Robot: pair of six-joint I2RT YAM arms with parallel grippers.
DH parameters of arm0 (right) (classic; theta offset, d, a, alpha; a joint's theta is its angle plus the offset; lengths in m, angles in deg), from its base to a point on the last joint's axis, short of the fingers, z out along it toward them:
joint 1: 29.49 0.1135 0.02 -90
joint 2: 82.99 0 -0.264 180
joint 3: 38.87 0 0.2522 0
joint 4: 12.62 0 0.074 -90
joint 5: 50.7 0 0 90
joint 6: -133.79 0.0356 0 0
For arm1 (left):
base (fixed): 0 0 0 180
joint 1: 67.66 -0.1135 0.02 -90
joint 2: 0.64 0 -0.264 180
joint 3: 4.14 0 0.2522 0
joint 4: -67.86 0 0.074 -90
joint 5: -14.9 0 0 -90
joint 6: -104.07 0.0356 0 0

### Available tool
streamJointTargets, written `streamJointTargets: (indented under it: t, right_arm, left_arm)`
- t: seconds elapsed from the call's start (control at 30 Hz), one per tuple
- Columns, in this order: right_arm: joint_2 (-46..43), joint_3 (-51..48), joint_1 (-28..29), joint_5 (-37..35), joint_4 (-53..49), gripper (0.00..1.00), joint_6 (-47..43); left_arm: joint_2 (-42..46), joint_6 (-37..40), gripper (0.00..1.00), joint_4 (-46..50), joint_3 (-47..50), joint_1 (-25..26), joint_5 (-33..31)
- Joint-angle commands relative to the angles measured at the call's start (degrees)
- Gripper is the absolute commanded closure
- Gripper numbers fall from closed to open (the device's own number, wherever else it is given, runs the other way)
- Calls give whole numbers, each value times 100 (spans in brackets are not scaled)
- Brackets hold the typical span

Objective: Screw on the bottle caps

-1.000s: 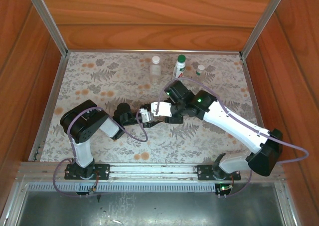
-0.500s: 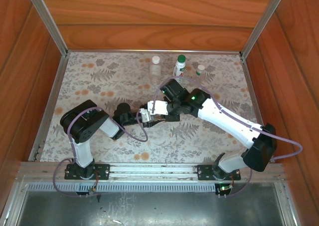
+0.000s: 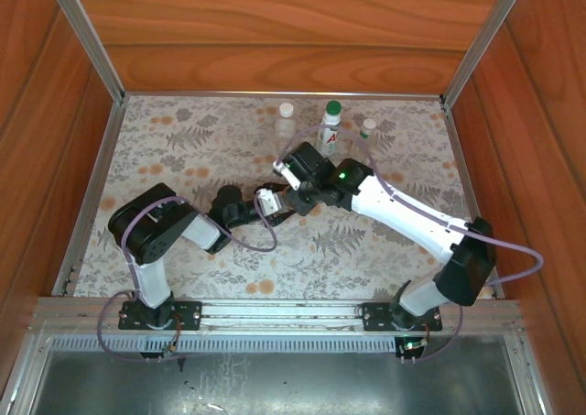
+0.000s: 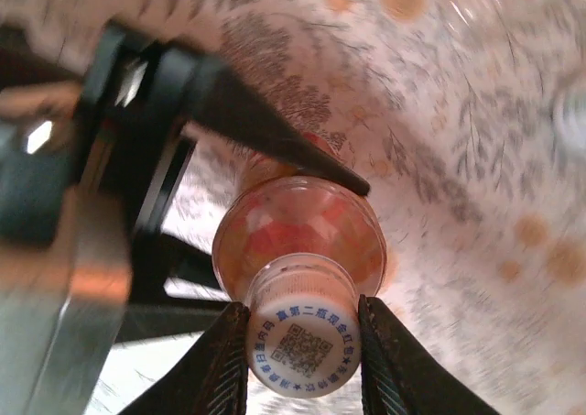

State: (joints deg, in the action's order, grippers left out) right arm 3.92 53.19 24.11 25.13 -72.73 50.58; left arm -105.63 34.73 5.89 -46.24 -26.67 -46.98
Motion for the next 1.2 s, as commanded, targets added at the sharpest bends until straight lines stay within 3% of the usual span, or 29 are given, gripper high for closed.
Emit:
streamJointTargets:
  t: [0.0,0.13,0.3,0.4,0.6,0.73,0.93,1.17]
  right_arm:
    - [273,78,71,141,-74,82,3163]
    - [115,48,62,284,-132,70,2904]
    - [-687,-391,29,238,249,38,871]
    - [-1185,-698,-10,133,376,29,-248]
    - [-1669,-1004,-8,842,388,32,-3290]
    - [-1563,-914,47,866,94,37,-5128]
    - [-1046,-626,71,747,-151,43,-6113]
    - [-732,-557,76,881,-17,54,-6207]
  left_arm:
    - [95,-209,35,132,-94,67,-213]
    - [127,-91,35,129,24,66,-40]
    - [128,192,35,132,174,61,149]
    - [167,426,35,132,281,63,358]
    - [242,690,35,147,394,81,539]
    - [240,848,35,165,437,85,605]
    - [211,895,35,174,462,89,631]
    - [181,895,35,183,461,93,641]
